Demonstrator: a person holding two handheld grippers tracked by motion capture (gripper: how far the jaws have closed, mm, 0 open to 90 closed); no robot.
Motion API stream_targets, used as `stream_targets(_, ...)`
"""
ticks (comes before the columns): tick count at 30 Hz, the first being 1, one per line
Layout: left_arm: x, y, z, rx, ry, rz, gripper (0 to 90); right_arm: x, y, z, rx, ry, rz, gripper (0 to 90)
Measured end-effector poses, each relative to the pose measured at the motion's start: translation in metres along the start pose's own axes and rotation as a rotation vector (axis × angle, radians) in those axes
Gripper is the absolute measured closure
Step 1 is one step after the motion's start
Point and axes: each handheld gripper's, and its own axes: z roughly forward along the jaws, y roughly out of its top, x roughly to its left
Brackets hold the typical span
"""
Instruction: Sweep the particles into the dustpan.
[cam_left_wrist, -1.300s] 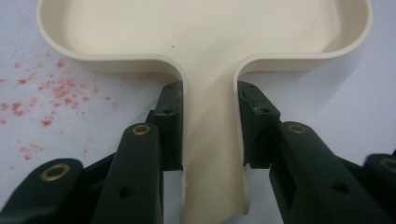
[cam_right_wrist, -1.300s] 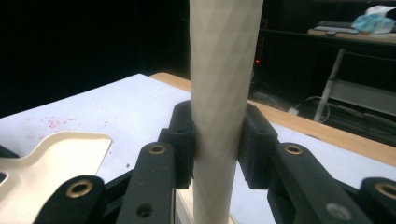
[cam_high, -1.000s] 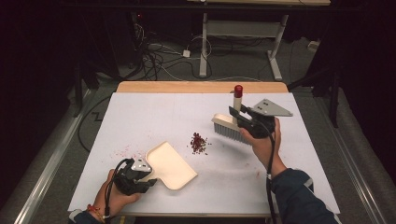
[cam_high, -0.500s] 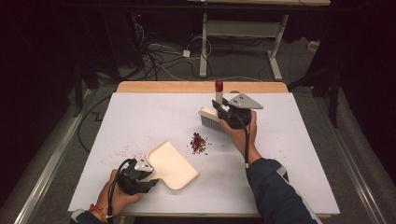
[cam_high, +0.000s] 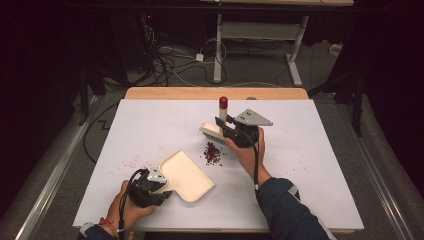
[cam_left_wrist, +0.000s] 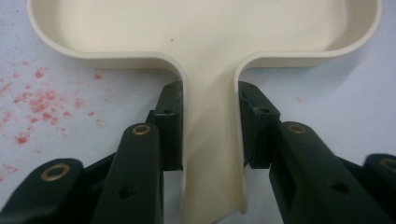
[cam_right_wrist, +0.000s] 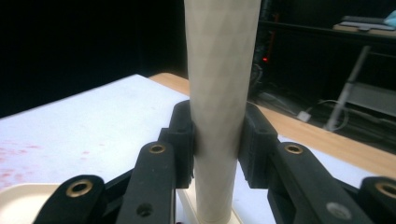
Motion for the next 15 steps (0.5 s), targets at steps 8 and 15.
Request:
stream_targets(8, -0.001, 0.011, 0.005, 0.012, 0.006, -0.006, 64.1, 0.013, -0.005, -0.008, 0.005, 0.036, -0.015, 70.2)
stream_targets(15, -0.002, 0.017, 0.008, 0.019, 0.014, -0.008, 64.2, 0.019, -0.004, -0.015, -0.002, 0.062, 0.012, 70.4)
